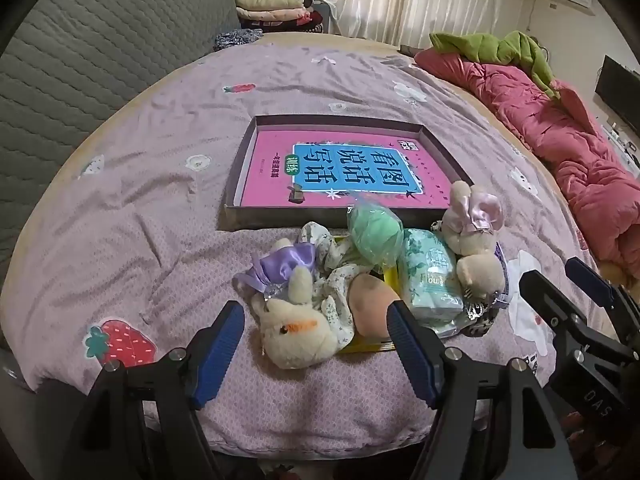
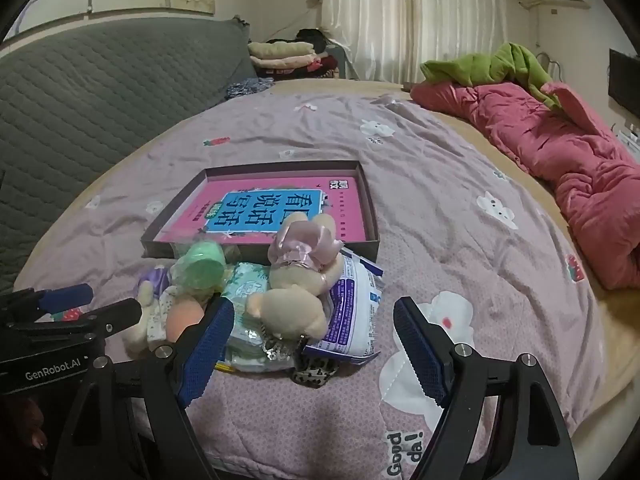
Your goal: Organize soft objects
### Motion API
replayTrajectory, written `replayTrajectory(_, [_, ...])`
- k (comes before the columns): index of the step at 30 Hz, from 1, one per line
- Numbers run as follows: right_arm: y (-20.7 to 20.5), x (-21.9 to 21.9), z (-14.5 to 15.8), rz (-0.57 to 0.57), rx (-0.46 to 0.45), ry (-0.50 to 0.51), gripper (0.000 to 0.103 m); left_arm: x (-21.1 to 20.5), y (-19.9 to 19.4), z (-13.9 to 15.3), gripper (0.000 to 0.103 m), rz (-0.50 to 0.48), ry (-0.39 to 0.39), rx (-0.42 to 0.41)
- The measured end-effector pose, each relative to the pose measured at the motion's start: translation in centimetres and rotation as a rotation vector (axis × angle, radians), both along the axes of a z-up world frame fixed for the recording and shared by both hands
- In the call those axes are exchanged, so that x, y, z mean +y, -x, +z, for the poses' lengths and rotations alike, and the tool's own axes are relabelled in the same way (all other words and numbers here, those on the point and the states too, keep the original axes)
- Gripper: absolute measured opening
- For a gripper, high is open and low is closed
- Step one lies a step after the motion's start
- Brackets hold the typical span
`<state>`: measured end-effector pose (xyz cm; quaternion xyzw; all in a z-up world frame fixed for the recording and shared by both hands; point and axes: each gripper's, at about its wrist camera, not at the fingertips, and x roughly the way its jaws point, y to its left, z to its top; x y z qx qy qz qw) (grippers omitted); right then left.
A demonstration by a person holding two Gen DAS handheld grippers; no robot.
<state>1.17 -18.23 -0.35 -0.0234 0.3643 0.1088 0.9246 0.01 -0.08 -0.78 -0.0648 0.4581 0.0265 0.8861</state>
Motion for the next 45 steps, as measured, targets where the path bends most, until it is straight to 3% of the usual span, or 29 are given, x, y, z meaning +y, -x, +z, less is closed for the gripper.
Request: replayTrajectory(45, [0.22, 0.37, 0.41, 0.015, -0.015, 0.012, 0.083, -0.13, -0.07, -0.26, 0.073, -0.01, -0.002, 0.017])
